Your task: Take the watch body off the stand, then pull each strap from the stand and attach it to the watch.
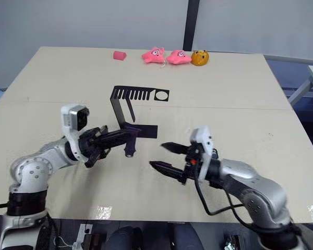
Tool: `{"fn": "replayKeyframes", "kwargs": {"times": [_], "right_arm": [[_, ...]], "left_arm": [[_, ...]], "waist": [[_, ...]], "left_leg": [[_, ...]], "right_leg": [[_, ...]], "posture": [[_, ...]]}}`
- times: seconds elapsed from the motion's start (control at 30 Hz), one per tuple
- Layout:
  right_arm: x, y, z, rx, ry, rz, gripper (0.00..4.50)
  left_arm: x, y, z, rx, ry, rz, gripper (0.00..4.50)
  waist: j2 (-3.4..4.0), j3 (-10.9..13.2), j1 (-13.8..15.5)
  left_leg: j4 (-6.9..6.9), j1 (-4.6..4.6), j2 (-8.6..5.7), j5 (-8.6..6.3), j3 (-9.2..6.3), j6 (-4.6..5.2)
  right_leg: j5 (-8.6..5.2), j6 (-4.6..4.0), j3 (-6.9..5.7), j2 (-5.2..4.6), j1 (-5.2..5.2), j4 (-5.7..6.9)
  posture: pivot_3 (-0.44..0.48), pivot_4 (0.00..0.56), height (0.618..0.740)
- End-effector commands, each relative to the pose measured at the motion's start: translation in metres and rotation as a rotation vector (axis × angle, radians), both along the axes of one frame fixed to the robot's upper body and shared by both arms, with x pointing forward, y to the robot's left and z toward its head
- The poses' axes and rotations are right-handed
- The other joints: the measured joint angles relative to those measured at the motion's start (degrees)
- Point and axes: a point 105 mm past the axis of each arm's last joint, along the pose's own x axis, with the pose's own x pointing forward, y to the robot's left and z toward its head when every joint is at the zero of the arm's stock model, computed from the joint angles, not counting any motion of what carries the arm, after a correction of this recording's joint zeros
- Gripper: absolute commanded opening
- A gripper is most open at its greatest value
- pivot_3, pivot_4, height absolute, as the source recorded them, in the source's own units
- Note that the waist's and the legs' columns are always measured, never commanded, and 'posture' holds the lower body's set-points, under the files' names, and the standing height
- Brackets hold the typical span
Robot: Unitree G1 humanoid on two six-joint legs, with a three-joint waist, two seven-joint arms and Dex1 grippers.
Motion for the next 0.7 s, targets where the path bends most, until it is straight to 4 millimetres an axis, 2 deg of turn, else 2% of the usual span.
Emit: {"fn": "replayKeyframes", "kwargs": {"times": [0.03,0.2,0.4,0.5,0.7], "right_arm": [[-0.005,-0.045,0.013,-0.096,-0.209,-0.186,4.44],[-0.017,-0.125,0.005,-0.202,-0.263,-0.557,4.44],[-0.063,-0.205,-0.027,-0.363,-0.219,-0.87,4.44],[-0.077,-0.226,-0.033,-0.376,-0.202,-0.979,4.44],[-0.086,-0.244,-0.037,-0.349,-0.192,-1.106,4.44]], "left_arm": [[0.004,0.019,0.003,0.092,-0.183,0.139,0.0],[0.01,0.054,-0.008,0.167,-0.285,0.33,0.0],[0.01,0.088,-0.028,0.25,-0.3,0.474,0.0],[0.009,0.098,-0.031,0.254,-0.298,0.507,0.0],[0.008,0.102,-0.033,0.275,-0.323,0.51,0.0]], "waist": [[0.0,0.0,0.1],[0.0,0.0,0.1],[0.0,0.0,0.1],[0.0,0.0,-0.2],[0.04,0.0,-0.2]], "left_leg": [[-0.02,-0.01,0.0,0.0,0.0,0.0],[-0.09,-0.02,0.0,-0.01,0.02,0.01],[-0.14,0.15,0.01,-0.03,0.02,0.04],[-0.19,0.17,0.01,-0.08,0.06,0.04],[-0.29,0.29,0.01,-0.12,0.09,0.0]], "right_leg": [[0.0,0.0,-0.01,0.0,0.0,-0.03],[0.01,0.03,-0.01,0.02,0.02,-0.15],[0.01,0.03,0.0,0.02,0.17,-0.16],[0.01,0.02,0.02,0.0,0.18,-0.16],[0.08,-0.09,0.03,-0.03,0.2,-0.11]], "posture": [[0.0,0.15,0.74],[0.0,0.15,0.74],[0.0,0.15,0.74],[0.0,0.15,0.74],[0.0,0.15,0.74]]}}
